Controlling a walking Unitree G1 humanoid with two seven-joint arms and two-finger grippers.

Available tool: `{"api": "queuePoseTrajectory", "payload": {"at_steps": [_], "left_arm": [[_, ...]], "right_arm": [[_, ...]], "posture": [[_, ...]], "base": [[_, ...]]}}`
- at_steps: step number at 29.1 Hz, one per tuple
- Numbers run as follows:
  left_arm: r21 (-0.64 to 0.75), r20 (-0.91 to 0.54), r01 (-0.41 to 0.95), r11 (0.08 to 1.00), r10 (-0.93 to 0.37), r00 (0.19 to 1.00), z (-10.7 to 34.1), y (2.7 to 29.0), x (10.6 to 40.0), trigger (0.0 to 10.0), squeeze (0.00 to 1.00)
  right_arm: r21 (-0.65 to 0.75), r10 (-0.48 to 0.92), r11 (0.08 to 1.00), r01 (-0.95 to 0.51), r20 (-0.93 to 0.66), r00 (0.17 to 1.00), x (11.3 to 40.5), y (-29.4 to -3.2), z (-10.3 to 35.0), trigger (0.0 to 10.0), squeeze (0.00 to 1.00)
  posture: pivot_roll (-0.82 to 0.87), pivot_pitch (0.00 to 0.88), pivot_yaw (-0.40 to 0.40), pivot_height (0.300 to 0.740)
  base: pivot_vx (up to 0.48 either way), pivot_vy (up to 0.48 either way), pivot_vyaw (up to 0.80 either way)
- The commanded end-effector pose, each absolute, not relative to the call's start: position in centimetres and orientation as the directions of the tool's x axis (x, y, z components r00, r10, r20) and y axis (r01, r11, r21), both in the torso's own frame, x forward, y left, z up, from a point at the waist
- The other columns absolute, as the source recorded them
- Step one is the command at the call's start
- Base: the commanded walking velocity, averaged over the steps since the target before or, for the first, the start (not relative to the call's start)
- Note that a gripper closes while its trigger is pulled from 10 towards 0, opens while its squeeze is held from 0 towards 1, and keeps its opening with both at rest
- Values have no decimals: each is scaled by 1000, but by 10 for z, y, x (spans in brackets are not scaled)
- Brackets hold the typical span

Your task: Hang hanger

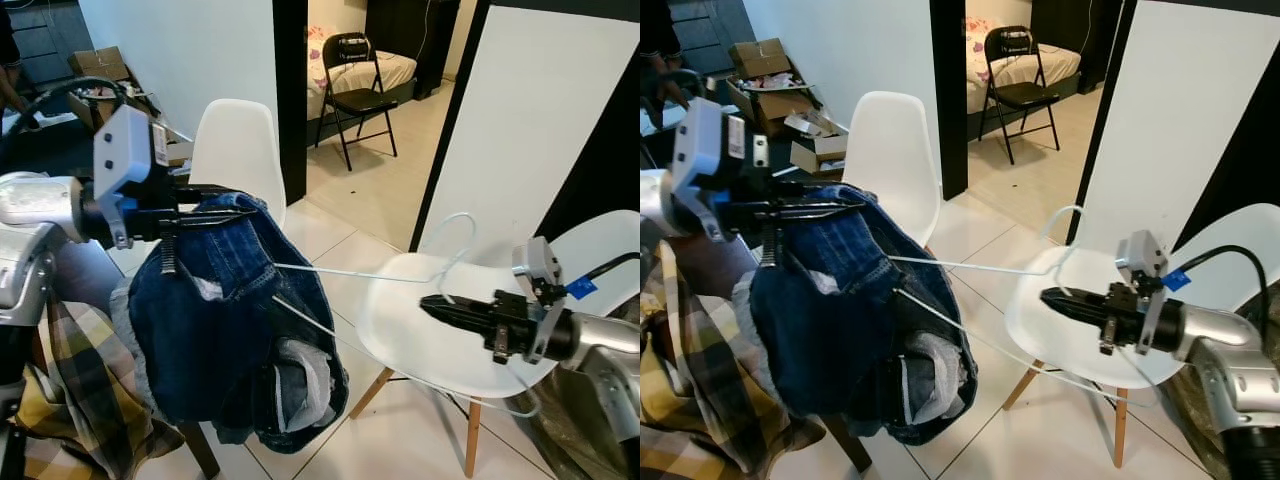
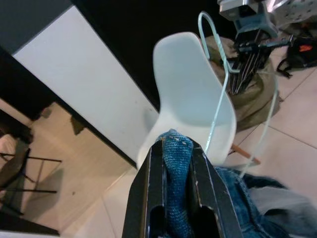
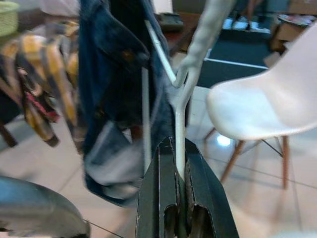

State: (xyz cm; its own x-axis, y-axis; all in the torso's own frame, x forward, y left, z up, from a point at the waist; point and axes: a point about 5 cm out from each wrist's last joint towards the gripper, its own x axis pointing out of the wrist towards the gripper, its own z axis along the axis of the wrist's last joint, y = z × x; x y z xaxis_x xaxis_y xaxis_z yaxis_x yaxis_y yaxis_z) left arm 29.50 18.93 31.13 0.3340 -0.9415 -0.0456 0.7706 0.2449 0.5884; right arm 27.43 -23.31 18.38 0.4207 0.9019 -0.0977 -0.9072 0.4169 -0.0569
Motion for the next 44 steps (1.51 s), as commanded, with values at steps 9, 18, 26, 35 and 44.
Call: {"api": "queuePoseTrajectory", "payload": {"at_steps": [9, 18, 26, 35, 44], "left_arm": [[562, -53, 813, 153, -974, 220, 299, 162, 290, 10000, 0], [552, -169, 833, 31, -974, 148, 282, 146, 287, 10000, 0], [566, -259, 824, -21, -954, 153, 287, 156, 287, 10000, 0], [601, -320, 799, 8, -914, 250, 307, 188, 291, 10000, 0], [594, -398, 795, -126, -904, 155, 305, 177, 287, 10000, 0]], "right_arm": [[-82, 938, 334, -939, -70, 339, 283, -198, 188, 10000, 0], [-26, 983, 175, -984, -59, 176, 269, -158, 175, 10000, 0], [-39, 972, 203, -978, -116, 206, 272, -159, 165, 10000, 0], [-35, 947, 247, -968, -203, 249, 272, -202, 170, 10000, 0], [49, 991, 91, -995, -103, 86, 262, -191, 178, 10000, 0]], "posture": [[53, 0, 6, 740], [52, 0, 11, 740], [57, 0, 13, 740], [57, 0, 9, 740], [63, 0, 12, 740]], "base": [[0, 0, 0], [0, 0, 0], [0, 0, 0], [0, 0, 0], [0, 0, 0]]}}
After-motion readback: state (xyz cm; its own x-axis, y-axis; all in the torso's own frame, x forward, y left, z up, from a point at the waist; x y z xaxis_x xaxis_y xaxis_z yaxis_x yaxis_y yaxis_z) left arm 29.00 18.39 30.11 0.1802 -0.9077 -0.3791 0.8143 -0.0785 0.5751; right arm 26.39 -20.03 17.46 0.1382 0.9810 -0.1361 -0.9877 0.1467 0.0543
